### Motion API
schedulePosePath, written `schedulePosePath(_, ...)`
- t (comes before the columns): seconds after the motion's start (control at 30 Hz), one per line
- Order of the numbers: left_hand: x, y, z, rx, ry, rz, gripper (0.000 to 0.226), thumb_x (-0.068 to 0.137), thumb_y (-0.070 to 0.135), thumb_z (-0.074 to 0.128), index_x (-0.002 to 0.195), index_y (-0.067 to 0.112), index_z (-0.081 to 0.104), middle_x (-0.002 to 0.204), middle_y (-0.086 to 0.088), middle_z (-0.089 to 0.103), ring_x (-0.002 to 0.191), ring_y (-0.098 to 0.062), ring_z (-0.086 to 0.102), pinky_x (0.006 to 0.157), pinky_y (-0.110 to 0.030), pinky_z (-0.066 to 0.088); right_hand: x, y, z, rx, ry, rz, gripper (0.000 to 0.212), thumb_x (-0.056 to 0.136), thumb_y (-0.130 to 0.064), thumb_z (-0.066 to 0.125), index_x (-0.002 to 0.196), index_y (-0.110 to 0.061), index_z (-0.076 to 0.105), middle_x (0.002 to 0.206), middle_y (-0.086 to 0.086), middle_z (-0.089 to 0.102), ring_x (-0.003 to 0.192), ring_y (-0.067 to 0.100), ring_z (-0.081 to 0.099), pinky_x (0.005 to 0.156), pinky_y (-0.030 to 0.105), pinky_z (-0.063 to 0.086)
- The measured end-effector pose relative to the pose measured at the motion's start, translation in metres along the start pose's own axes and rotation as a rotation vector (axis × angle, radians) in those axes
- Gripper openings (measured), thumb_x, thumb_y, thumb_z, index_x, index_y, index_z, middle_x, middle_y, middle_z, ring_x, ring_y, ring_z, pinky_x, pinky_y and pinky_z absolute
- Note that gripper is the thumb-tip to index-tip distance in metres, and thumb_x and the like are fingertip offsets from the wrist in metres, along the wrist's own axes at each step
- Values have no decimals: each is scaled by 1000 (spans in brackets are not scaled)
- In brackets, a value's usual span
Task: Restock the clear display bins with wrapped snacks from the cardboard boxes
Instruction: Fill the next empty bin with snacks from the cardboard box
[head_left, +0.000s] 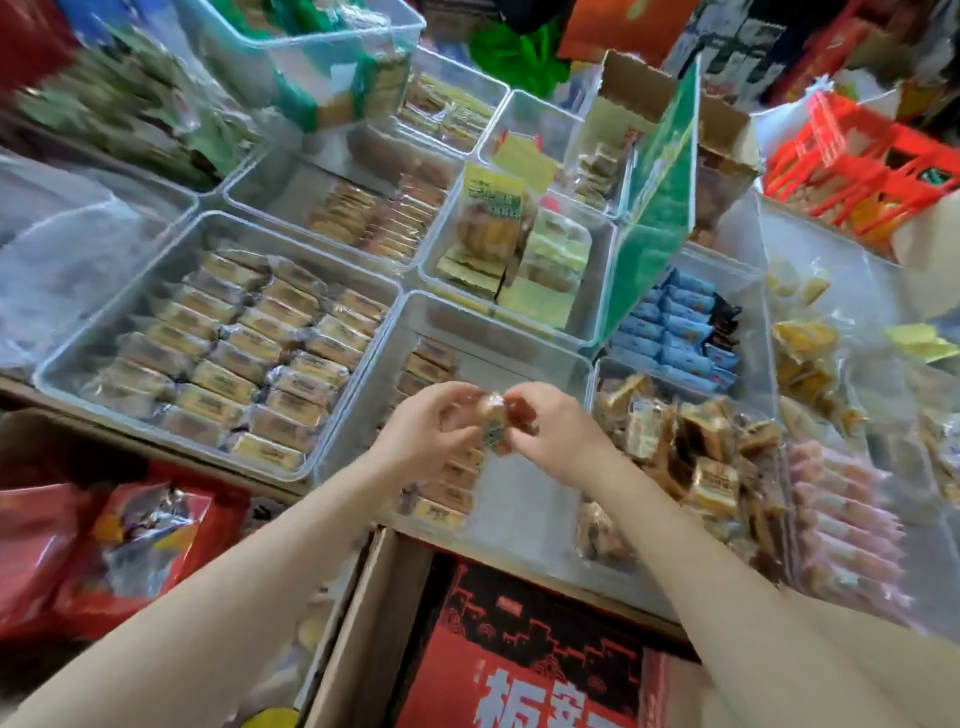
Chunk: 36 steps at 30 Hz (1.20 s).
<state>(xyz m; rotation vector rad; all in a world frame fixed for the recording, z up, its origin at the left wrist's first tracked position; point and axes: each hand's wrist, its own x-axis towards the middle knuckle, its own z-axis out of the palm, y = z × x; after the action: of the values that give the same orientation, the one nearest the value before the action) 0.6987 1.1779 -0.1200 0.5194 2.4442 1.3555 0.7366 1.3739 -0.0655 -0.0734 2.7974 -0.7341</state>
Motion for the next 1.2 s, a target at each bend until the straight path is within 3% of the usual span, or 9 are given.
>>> schedulePosePath(0.17,38,-45,15,540,-154,-66,55,99,40,53,148,16,45,161,-8,33,148,-26,28,116,-44,33,81,32,15,-392,94,60,15,94,-13,56,109,-11,55,107,9,55,100,29,55,77,39,45)
schedulePosePath(0.3,43,-64,28,716,-291,-107,65,102,45,43,158,19,24,168,-11,9,155,-30,6,124,-51,16,118,48,47,-613,6,56,17,96,-8,52,113,-10,51,113,10,55,102,29,56,71,36,45)
schedulePosePath(0.4,43,-75,34,753,-324,-123,68,102,50,40,160,21,18,168,-11,6,155,-31,3,123,-51,14,134,52,65,-550,-106,71,20,95,-5,52,115,-8,52,119,11,56,110,31,55,78,39,48)
schedulePosePath(0.6,45,-78,40,738,-335,-149,67,101,46,38,159,19,18,168,-12,4,155,-31,0,124,-53,8,143,42,85,-439,-133,103,26,98,-8,42,120,-4,55,122,15,57,113,35,55,86,39,46)
schedulePosePath(0.8,44,-75,35,708,-342,-155,68,100,44,42,159,21,19,169,-11,3,155,-29,-1,125,-51,7,112,38,118,-517,-167,158,61,106,-31,30,155,3,16,158,23,27,146,37,26,118,46,24)
schedulePosePath(0.9,43,-71,25,659,-363,-160,66,99,41,47,158,21,25,168,-10,11,155,-30,6,125,-49,13,89,32,100,-479,-170,121,59,106,-35,31,155,-4,23,162,16,22,150,31,17,121,45,19)
schedulePosePath(0.97,36,-62,18,624,-338,-163,55,98,38,48,149,16,42,159,-13,31,148,-33,26,118,-50,30,63,24,76,-382,-167,96,52,105,-32,36,152,-8,33,158,14,31,147,29,26,119,43,24)
schedulePosePath(1.07,13,-28,19,521,-247,-97,36,98,32,49,126,14,61,126,-7,59,120,-31,55,96,-43,48,-2,14,35,-154,-107,141,38,104,-26,43,140,-13,49,136,8,51,127,23,47,105,39,39)
schedulePosePath(1.2,-52,49,49,298,-293,12,29,100,28,53,126,22,65,120,3,66,109,-19,61,88,-30,44,-118,11,-15,-26,-41,159,25,104,-24,47,111,-15,69,96,-13,62,87,1,55,80,22,43)
